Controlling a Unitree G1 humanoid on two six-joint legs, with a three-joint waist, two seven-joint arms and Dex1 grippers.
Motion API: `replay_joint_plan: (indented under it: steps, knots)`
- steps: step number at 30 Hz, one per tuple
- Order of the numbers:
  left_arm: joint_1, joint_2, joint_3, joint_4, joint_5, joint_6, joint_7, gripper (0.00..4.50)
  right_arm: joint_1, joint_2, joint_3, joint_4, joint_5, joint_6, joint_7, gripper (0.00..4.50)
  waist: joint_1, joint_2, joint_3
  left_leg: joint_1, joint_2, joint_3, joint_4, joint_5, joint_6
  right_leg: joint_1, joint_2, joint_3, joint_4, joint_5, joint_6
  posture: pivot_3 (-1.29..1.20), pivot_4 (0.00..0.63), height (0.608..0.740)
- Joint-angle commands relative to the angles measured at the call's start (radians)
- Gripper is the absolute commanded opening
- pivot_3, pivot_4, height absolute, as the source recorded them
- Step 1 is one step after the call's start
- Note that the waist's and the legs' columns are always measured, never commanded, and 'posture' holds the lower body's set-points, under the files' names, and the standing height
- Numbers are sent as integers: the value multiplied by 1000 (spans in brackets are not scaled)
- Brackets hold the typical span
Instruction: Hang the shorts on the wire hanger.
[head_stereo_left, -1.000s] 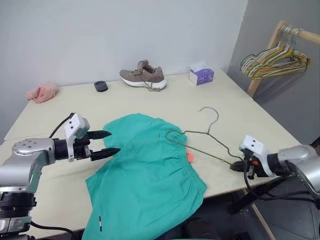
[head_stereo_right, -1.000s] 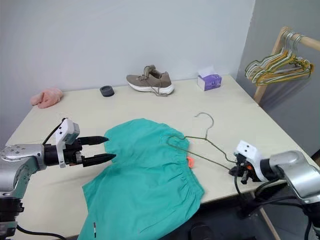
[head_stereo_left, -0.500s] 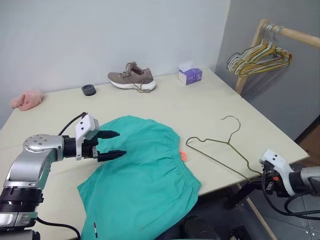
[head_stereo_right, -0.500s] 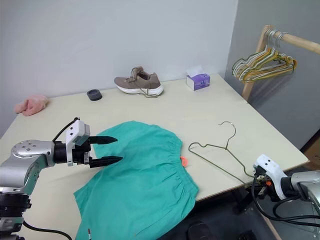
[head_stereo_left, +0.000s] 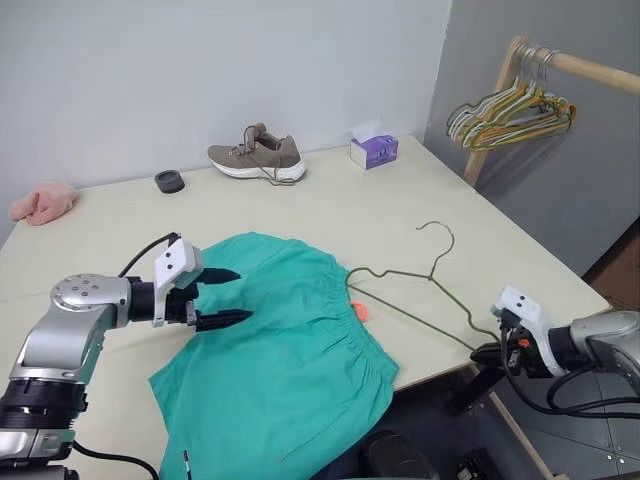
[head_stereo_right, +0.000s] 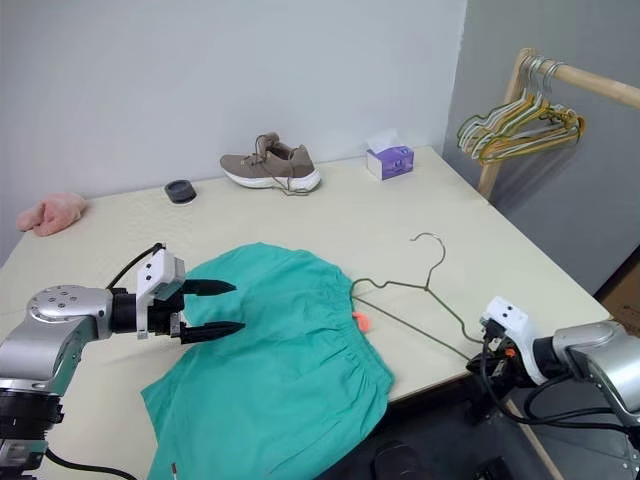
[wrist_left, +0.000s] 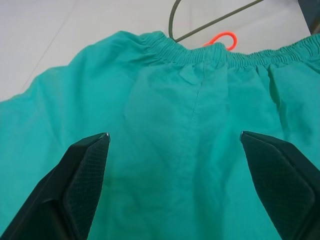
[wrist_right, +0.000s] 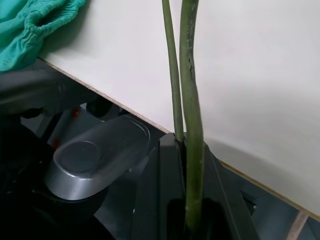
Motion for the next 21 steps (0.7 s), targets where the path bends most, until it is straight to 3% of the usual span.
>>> replay_joint_plan:
  steps: [1, 6, 11, 21]
  knots:
    - [-2, 17, 26, -15, 5, -25, 4, 4413, -20, -26, -5, -5, 30, 33, 9, 0, 3, 0, 0, 0, 0, 0, 0, 0, 0, 0, 0, 0, 0, 0, 0, -345, 0, 740]
    - [11, 18, 26, -19, 6, -32, 7, 4413, 4, -30, -36, -11, 109, 145, 12, 0, 8, 0, 0, 0, 0, 0, 0, 0, 0, 0, 0, 0, 0, 0, 0, -345, 0, 740]
    - [10, 15, 24, -16, 6, -36, 12, 4413, -66, 7, -41, -4, 182, 228, -8, 0, 6, 0, 0, 0, 0, 0, 0, 0, 0, 0, 0, 0, 0, 0, 0, -343, 0, 740]
    - [7, 17, 33, 3, 14, -47, 31, 4413, -211, 62, 52, 87, 213, 297, -32, 0, 10, 0, 0, 0, 0, 0, 0, 0, 0, 0, 0, 0, 0, 0, 0, -323, 0, 740]
